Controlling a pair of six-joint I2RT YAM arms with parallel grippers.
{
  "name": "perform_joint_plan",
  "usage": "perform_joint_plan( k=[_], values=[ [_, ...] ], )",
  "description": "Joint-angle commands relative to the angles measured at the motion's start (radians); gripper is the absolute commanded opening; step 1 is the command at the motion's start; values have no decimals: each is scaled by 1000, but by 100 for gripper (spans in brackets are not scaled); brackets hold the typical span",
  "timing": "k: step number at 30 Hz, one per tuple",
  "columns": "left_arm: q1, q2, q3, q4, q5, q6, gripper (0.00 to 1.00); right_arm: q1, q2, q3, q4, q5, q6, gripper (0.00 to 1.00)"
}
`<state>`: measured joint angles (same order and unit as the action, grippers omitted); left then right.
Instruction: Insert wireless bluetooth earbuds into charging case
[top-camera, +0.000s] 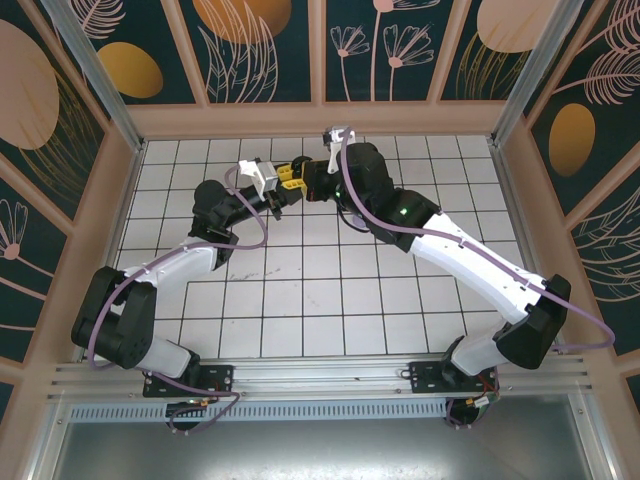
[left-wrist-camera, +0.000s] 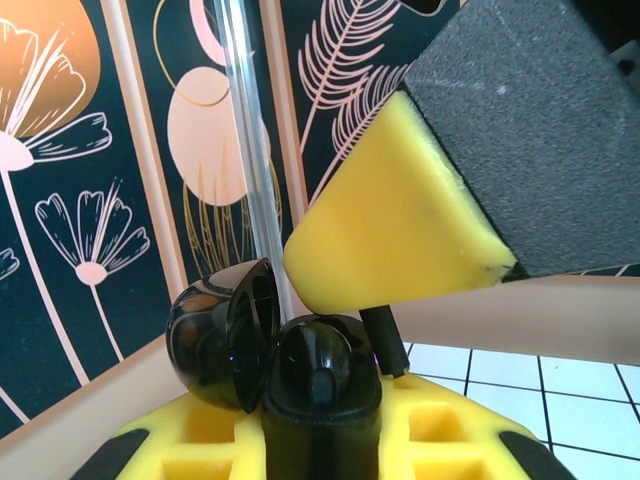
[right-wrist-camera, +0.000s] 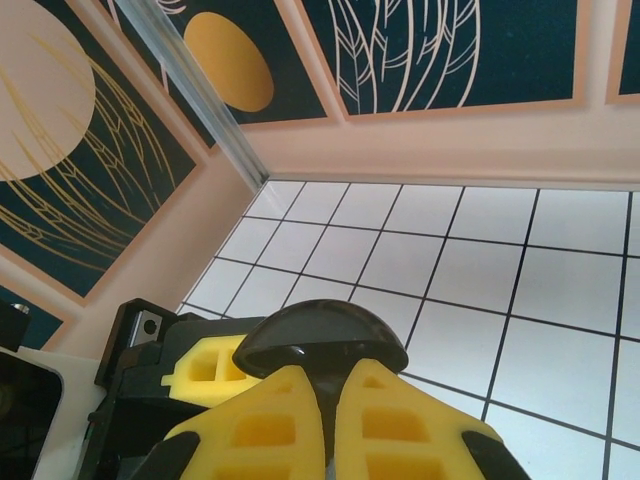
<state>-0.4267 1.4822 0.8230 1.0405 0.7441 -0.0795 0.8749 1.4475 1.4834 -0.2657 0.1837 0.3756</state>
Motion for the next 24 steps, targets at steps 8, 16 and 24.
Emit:
perform_joint_plan(
  k=[8,16,24],
  values=[
    [-9,-7,20,45,25,24,0,-13,-33,33,17,-23,-3,8],
    [-11,-5,25,38,29,27,0,-13,-86,37,43,-41,9,8],
    [-14,-10,30,35,32,25,0,-15,-42,34,43,-34,2,7]
  ],
)
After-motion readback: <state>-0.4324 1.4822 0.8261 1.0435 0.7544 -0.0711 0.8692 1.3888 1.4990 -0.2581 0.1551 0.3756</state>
